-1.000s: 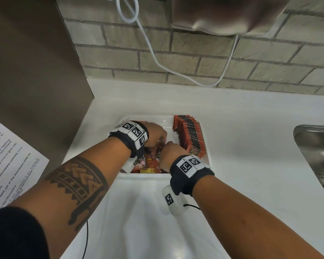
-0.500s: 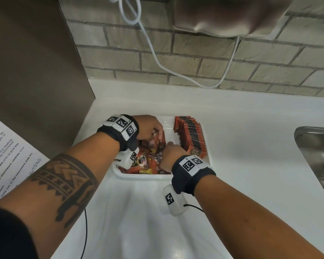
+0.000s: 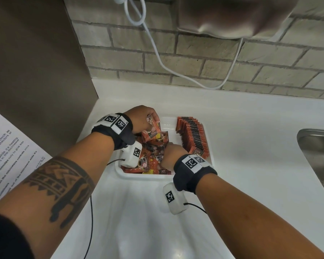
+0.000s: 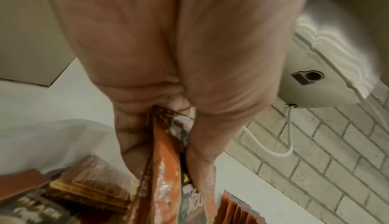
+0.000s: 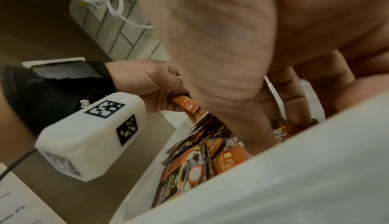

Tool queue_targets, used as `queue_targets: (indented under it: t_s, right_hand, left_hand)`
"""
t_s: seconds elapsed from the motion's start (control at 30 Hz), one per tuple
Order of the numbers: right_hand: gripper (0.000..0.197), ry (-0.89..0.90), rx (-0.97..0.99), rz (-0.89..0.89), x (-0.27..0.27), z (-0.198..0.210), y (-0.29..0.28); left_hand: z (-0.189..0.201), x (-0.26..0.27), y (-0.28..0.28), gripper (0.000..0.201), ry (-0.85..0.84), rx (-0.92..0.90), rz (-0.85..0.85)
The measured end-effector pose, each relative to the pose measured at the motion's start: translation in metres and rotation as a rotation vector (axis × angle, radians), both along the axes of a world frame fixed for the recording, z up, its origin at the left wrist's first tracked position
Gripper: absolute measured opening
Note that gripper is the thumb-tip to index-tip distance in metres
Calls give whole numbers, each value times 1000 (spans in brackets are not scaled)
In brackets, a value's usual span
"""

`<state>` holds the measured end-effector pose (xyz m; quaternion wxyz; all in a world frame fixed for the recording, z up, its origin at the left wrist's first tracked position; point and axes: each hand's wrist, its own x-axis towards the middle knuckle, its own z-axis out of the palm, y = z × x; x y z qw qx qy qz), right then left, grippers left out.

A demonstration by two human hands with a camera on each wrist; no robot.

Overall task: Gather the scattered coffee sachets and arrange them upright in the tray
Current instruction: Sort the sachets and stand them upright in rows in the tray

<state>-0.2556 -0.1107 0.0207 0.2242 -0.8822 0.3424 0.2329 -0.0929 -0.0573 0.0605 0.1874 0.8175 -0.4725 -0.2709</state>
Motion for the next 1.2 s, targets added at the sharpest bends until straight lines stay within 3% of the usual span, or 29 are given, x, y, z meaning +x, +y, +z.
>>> queue_targets:
  t_s: [0.23, 0.8, 1.03, 1.2]
  right_hand:
    - [36, 29, 10, 42, 1, -1, -3]
    - [34, -135, 95, -25, 1, -2, -2]
    - [18, -182, 85, -106, -3, 10, -7]
    - [25, -228, 63, -130, -6, 26, -12]
  left_hand:
    - [-6, -1, 5, 29, -33, 51, 27]
    - [-16, -4, 11, 30, -38, 104, 18]
    - [-18, -4, 15, 31, -37, 112, 38]
    - [-19, -7, 15, 26, -43, 148, 37]
